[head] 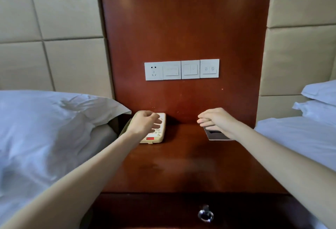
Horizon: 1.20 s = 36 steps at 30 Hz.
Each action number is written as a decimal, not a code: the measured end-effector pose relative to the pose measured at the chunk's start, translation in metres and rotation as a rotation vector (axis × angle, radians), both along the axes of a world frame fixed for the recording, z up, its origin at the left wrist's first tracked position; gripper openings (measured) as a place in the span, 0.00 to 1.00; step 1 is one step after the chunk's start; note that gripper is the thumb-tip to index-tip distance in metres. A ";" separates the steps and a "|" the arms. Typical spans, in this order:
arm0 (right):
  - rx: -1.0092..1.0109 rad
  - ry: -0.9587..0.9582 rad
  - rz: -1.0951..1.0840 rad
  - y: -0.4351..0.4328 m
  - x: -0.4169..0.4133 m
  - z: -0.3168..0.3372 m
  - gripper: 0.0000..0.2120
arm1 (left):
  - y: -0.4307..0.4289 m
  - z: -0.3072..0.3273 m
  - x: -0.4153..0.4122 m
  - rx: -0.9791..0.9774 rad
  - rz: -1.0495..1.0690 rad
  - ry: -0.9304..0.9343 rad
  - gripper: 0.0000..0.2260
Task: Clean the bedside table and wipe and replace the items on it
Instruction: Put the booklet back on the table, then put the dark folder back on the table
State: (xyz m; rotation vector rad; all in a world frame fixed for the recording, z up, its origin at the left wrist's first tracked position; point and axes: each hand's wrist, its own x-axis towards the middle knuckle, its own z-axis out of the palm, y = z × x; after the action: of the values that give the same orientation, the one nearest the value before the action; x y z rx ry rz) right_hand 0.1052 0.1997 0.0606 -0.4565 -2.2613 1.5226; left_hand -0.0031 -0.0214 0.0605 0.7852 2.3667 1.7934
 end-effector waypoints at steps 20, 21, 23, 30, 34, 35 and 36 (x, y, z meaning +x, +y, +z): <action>-0.082 0.042 0.478 -0.277 -0.078 0.008 0.10 | -0.296 0.016 -0.005 -0.176 0.329 0.115 0.07; -0.080 0.051 0.503 -0.291 -0.081 0.008 0.10 | -0.310 0.016 -0.005 -0.201 0.374 0.131 0.07; -0.080 0.062 0.546 -0.318 -0.088 0.006 0.08 | -0.339 0.014 -0.003 -0.263 0.489 0.181 0.08; -0.002 0.070 0.670 -0.407 -0.111 0.002 0.04 | -0.425 0.013 -0.003 -0.565 0.752 0.190 0.06; -0.010 0.067 0.709 -0.446 -0.121 -0.003 0.03 | -0.450 0.005 -0.007 -0.630 0.844 0.104 0.07; -0.015 0.069 0.710 -0.454 -0.124 -0.004 0.03 | -0.454 0.002 -0.008 -0.627 0.849 0.088 0.06; -0.018 0.067 0.706 -0.461 -0.127 -0.005 0.02 | -0.457 0.000 -0.010 -0.634 0.845 0.061 0.06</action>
State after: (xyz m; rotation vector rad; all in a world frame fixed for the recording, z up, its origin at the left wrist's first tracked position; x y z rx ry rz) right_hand -0.0220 -0.2617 0.0559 0.4415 -2.4873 1.8200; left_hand -0.0133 -0.4786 0.0600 -0.2909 3.2917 0.9669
